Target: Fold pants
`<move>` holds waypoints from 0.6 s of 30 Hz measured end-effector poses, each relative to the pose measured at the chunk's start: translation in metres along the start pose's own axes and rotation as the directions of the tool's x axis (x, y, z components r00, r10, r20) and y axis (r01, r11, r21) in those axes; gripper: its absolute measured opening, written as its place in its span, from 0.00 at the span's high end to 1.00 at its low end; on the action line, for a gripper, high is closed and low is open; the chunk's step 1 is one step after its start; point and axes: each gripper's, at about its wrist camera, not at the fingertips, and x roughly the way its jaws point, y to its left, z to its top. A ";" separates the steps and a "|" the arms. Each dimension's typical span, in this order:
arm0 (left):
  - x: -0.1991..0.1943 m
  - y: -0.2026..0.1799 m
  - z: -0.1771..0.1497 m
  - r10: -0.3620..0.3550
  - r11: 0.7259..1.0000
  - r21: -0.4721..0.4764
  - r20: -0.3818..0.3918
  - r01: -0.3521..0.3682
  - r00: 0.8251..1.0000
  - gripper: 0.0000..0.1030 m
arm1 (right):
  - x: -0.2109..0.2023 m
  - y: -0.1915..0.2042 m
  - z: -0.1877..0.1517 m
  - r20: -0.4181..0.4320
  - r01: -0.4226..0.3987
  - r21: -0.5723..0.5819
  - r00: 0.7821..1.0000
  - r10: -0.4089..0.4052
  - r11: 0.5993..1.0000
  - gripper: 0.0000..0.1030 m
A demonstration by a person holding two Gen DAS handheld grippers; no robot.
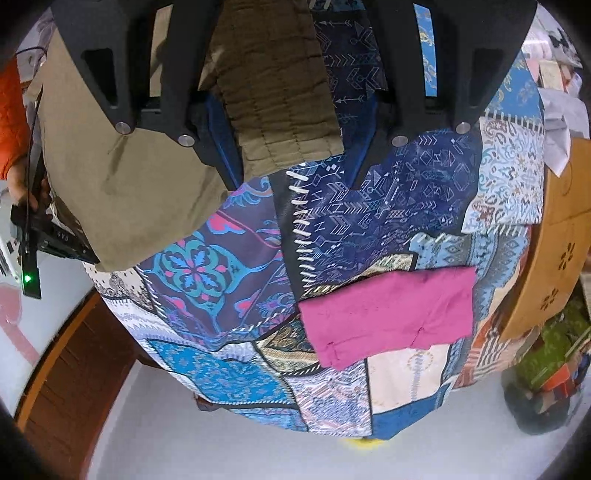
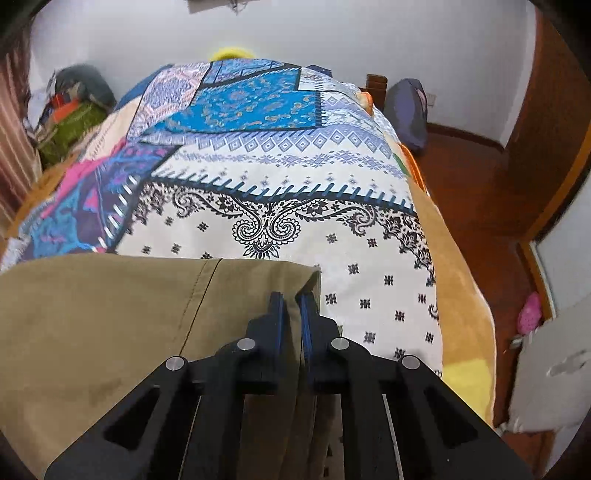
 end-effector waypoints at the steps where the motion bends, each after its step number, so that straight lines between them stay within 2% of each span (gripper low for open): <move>1: 0.002 0.002 0.000 0.006 1.000 -0.011 -0.005 -0.006 1.000 0.43 | 0.000 0.000 -0.001 -0.006 0.003 -0.001 1.000 -0.003 1.000 0.92; 6: 0.011 0.010 0.001 0.000 0.999 -0.053 -0.033 -0.001 0.999 0.40 | 0.002 -0.003 0.003 -0.035 0.000 0.014 0.999 0.000 1.000 0.92; 11: -0.009 0.005 0.004 0.009 1.000 -0.016 -0.012 -0.009 1.000 0.40 | -0.016 0.006 0.013 -0.061 0.029 -0.034 0.998 -0.032 0.999 0.91; 13: -0.024 0.002 0.006 0.037 0.999 0.004 0.018 -0.037 0.999 0.40 | -0.034 0.008 0.015 -0.036 0.025 -0.037 0.999 -0.027 0.999 0.86; 16: -0.052 0.001 0.010 0.033 0.999 0.008 0.062 -0.033 0.998 0.40 | -0.070 0.013 0.017 0.028 0.010 -0.031 1.000 -0.009 0.999 0.76; 18: -0.075 -0.002 0.011 0.026 1.000 0.007 0.101 -0.027 0.995 0.40 | -0.095 0.019 0.017 0.073 -0.003 -0.041 0.997 0.006 0.999 0.75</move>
